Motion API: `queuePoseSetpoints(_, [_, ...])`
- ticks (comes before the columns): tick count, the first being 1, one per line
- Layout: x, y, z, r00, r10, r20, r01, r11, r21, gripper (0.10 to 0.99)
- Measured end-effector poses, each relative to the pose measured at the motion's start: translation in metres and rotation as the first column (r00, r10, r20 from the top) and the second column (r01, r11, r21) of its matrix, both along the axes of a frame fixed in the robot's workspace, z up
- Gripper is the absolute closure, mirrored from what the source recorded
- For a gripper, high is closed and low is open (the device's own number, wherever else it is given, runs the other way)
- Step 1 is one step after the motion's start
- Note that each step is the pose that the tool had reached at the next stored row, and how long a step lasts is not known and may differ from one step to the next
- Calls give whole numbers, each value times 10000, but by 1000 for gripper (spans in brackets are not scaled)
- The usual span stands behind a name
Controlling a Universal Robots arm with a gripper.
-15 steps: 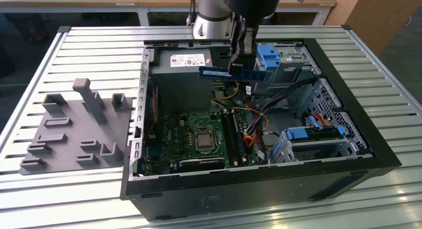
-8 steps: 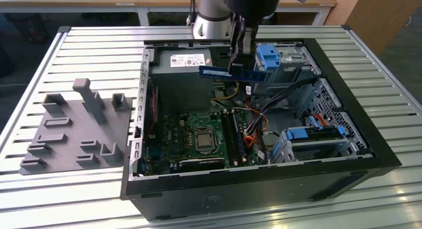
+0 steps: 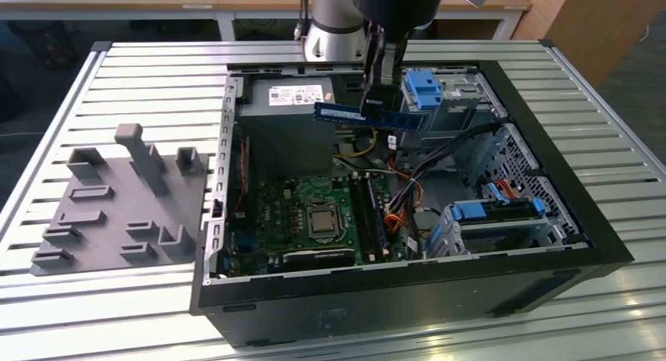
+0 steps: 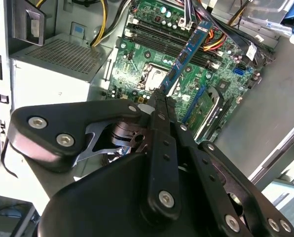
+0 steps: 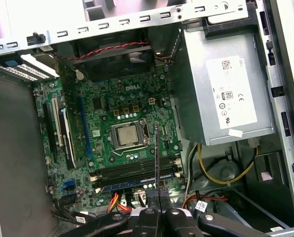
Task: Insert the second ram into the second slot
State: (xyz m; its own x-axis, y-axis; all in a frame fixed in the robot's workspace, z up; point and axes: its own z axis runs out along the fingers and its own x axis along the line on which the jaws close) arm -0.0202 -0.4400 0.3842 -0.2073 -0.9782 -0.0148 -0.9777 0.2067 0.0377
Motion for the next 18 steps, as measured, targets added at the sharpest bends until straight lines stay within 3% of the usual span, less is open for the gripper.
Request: queuePoseSetpoints(18, [0, 0, 0, 9987, -516, 0, 516, 9987, 0, 973])
